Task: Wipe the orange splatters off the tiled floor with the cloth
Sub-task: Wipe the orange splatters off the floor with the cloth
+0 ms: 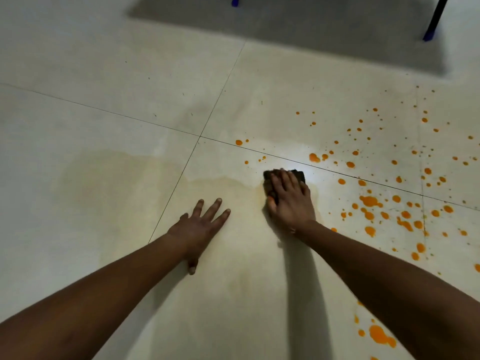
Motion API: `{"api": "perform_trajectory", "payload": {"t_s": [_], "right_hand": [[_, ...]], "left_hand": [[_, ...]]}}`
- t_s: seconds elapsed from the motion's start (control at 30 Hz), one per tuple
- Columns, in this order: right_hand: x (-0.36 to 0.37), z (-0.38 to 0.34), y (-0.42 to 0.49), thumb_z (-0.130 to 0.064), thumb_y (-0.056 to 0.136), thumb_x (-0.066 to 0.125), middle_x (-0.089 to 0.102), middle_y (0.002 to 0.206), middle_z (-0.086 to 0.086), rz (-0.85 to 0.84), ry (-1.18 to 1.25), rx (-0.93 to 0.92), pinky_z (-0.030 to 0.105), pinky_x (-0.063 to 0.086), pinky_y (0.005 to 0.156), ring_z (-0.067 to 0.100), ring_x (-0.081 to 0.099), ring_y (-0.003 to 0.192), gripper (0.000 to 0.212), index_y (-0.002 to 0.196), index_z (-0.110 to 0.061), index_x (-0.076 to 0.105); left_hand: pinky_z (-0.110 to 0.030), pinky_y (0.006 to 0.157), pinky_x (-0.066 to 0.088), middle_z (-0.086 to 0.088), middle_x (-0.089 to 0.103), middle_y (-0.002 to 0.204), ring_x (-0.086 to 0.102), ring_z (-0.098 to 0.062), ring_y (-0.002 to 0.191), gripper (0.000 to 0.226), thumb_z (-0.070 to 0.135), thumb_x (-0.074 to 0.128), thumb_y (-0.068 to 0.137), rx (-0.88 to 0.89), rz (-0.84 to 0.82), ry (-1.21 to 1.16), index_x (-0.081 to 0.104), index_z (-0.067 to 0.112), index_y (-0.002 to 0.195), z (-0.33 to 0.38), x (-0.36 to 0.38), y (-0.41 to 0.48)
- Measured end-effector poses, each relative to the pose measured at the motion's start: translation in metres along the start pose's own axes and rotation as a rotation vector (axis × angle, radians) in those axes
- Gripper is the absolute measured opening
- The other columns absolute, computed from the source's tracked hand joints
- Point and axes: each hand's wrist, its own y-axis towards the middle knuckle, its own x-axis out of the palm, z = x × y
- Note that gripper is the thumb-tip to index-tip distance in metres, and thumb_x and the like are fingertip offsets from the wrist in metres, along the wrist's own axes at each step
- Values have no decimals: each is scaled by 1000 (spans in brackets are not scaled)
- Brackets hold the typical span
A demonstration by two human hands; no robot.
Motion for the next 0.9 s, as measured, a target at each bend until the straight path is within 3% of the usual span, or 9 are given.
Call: {"api": "perform_trajectory", "payload": {"t_s": [0.07, 0.2, 0.23, 0.33, 0.4, 0.5, 0.57, 0.77, 0.9], "right_hand": [[6, -20, -3, -49, 86, 24, 18, 161, 5, -16, -14, -44, 44, 11, 117, 22, 10, 149, 72, 153, -26, 21], [10, 10, -81, -45, 87, 39, 30, 157, 5, -114, -48, -449, 42, 19, 114, 22, 23, 146, 65, 149, -24, 35], [8, 22, -76, -46, 88, 38, 29, 158, 4, -107, -45, -451, 44, 21, 113, 21, 23, 146, 65, 149, -25, 35], [-1, 28, -22, -48, 87, 27, 22, 160, 5, -37, -41, -127, 45, 19, 115, 22, 15, 147, 69, 152, -26, 26], [0, 14, -9, -49, 86, 22, 19, 161, 6, -27, -40, -35, 45, 15, 115, 23, 11, 148, 72, 153, -25, 23], [6, 8, -59, -45, 88, 32, 26, 159, 7, -80, -61, -247, 44, 16, 114, 24, 20, 147, 67, 151, -22, 31], [1, 14, -89, -45, 90, 31, 23, 160, 6, -140, -46, -317, 43, 14, 115, 22, 17, 148, 66, 151, -22, 30], [-5, -9, 2, -53, 80, 6, 9, 163, 1, -122, -38, -127, 44, 11, 118, 20, 3, 149, 80, 155, -26, 14], [0, 13, -31, -46, 93, 29, 9, 163, 0, -133, -37, -269, 43, 7, 117, 18, -1, 150, 65, 155, -26, 18]], "left_hand": [[-53, 112, 31, -3, -41, 152, -19, -41, 145, 160, 30, 96, 45, 6, -3, -1, -26, 28, 148, 0, -1, -1], [-55, 112, 28, -4, -42, 151, -20, -42, 144, 159, 29, 96, 47, 1, -8, -4, -27, 28, 148, 2, -4, -3], [-56, 113, 28, -4, -42, 151, -20, -43, 144, 159, 29, 96, 47, -6, -11, 3, -27, 27, 148, 3, -5, -4], [-58, 112, 26, -4, -40, 152, -21, -43, 144, 157, 33, 95, 49, -8, -42, -10, -26, 27, 149, 4, -7, -4], [-57, 110, 29, -3, -37, 154, -20, -42, 145, 154, 38, 94, 50, -18, -73, -28, -23, 28, 150, 4, -11, -2], [-53, 112, 30, -2, -27, 159, -10, -38, 147, 145, 48, 90, 54, -24, -116, -17, -15, 28, 152, 4, -26, -3], [-53, 114, 27, -3, -20, 161, -6, -37, 148, 136, 52, 86, 60, -6, -94, 26, -9, 26, 154, 7, -36, -2], [-55, 112, 23, -5, -16, 162, -2, -35, 148, 126, 61, 79, 64, -16, 41, 115, -1, 25, 155, -29, -81, 27], [-55, 113, 21, -6, -14, 162, -1, -35, 148, 128, 68, 75, 64, -82, 34, 94, -3, 22, 155, -79, -135, 68]]}}
